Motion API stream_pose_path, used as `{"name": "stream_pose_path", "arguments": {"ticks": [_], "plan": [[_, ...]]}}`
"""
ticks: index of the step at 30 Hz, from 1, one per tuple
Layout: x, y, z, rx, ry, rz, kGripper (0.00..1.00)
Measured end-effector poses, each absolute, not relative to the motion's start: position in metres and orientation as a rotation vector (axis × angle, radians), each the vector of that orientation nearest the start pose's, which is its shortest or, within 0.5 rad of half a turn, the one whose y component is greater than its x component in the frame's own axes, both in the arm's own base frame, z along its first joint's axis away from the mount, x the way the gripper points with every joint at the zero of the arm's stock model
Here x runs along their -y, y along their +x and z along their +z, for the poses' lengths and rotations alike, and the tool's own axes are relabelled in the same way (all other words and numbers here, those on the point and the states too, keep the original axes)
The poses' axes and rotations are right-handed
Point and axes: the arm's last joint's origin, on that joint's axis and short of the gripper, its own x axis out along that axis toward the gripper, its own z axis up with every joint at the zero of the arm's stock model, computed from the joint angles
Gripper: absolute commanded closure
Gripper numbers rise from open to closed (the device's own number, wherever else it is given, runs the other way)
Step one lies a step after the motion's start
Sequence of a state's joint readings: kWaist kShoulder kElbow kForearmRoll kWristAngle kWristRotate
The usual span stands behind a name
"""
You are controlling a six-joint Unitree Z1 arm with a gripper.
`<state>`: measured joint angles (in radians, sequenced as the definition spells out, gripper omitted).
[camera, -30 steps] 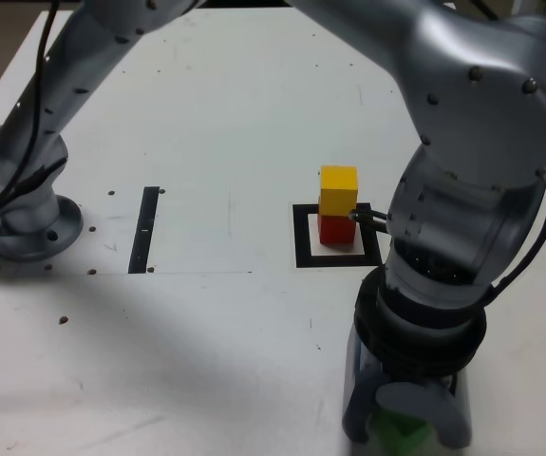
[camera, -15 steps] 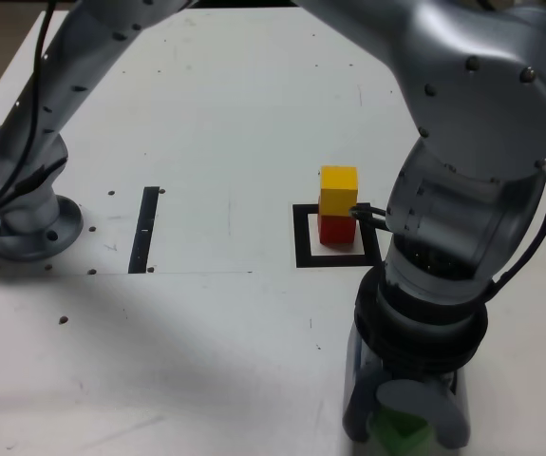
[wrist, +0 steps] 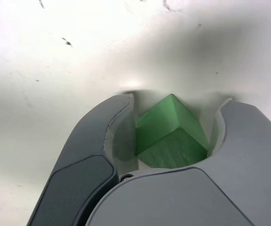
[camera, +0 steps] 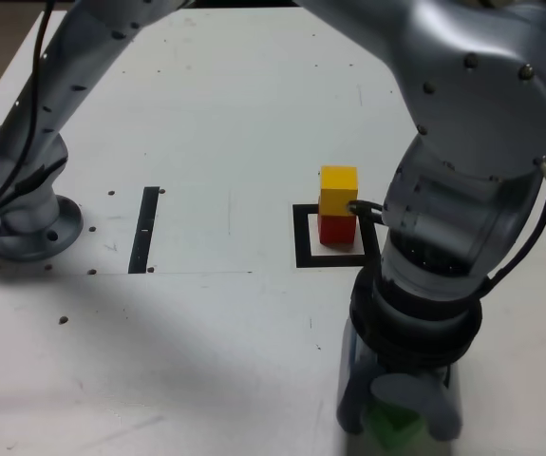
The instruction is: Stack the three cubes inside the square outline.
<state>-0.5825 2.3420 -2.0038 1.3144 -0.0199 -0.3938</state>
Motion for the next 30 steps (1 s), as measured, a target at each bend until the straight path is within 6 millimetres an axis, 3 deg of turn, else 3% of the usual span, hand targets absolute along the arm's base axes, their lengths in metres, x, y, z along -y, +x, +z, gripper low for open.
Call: {"name": "stream_pose_path", "arguments": {"ticks": [3,9,13,22,30], "plan": [[0.250,0.380,0.221,-1.647,0.185,-0.114,0.65],[0.239,0.370,0.255,-1.596,0.227,-0.109,0.65],[0.230,0.368,0.264,-1.601,0.254,-0.128,0.65],[0.196,0.353,0.301,-1.625,0.293,-0.153,0.65],[0.166,0.346,0.318,-1.640,0.337,-0.189,0.65]]}}
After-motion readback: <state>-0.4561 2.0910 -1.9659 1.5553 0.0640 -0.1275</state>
